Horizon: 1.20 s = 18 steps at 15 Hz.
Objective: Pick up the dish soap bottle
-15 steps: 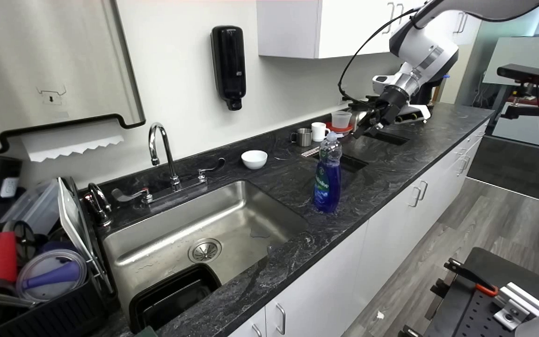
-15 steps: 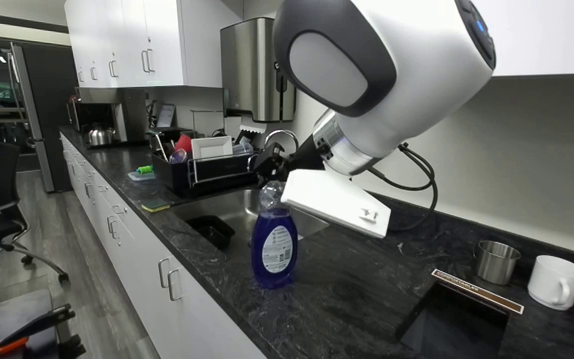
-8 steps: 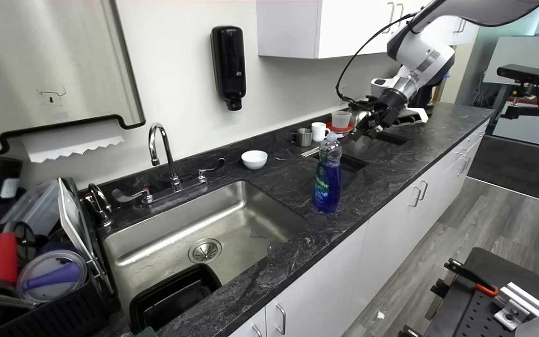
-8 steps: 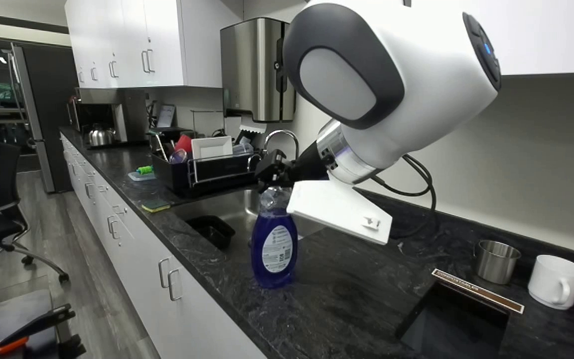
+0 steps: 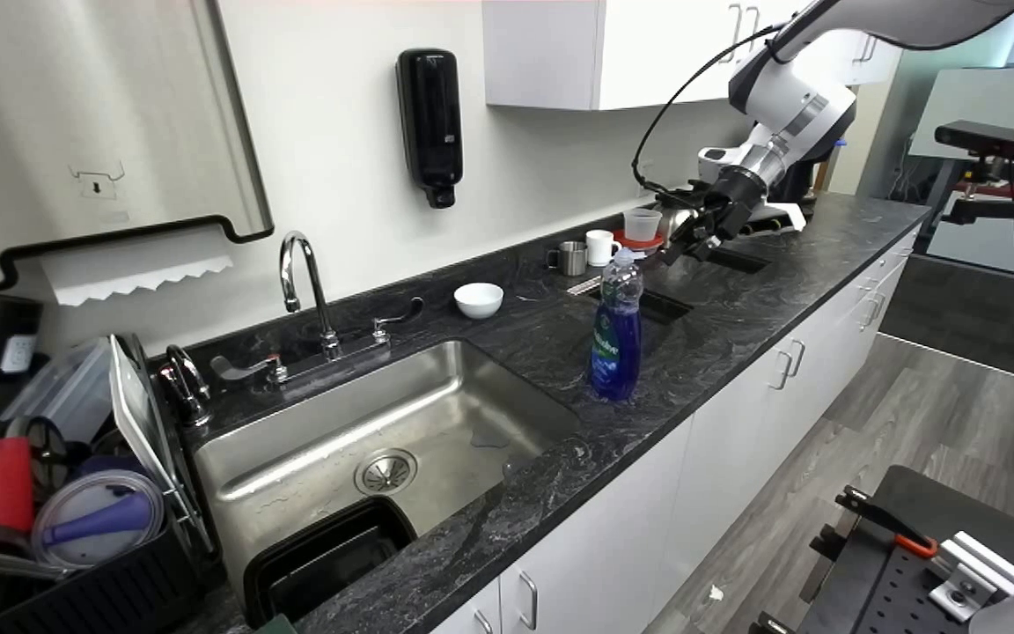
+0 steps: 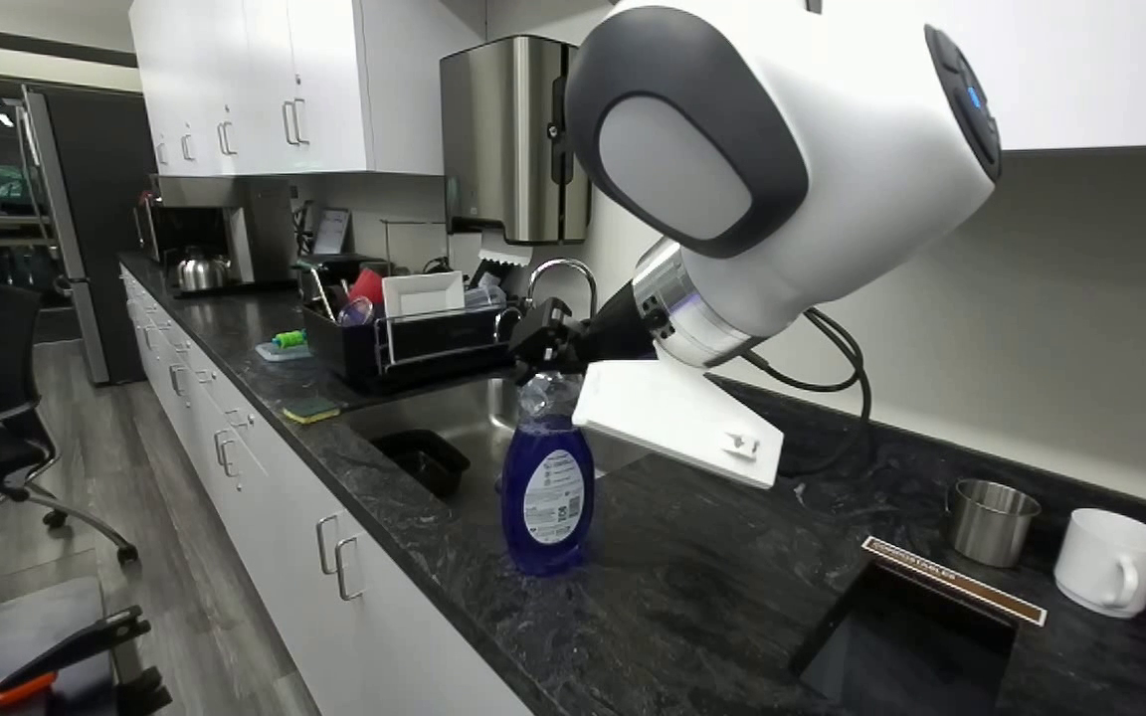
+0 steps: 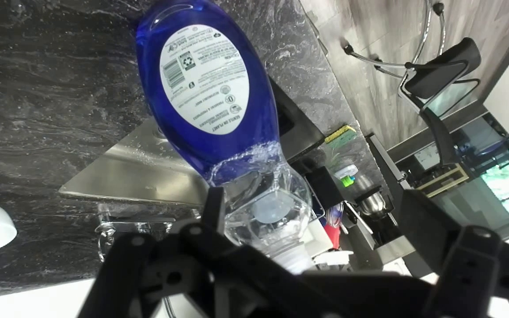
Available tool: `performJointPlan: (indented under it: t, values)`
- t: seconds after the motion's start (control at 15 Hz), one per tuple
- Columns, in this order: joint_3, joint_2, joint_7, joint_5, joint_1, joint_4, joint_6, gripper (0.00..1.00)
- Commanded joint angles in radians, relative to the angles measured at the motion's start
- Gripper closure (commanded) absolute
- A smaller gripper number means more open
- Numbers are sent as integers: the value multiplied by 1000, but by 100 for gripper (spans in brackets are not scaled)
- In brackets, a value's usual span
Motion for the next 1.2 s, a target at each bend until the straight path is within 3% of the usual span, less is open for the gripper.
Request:
performJointPlan:
  t: [0.0, 0.4, 0.73, 1.13]
  values:
    - [19, 1, 3, -6, -18, 4, 0, 0]
    - [11, 45, -46, 16, -72, 32, -11, 0]
    - [27, 107, -167, 21, -117, 86, -26, 0]
    - [69, 172, -312, 119, -128, 115, -27, 0]
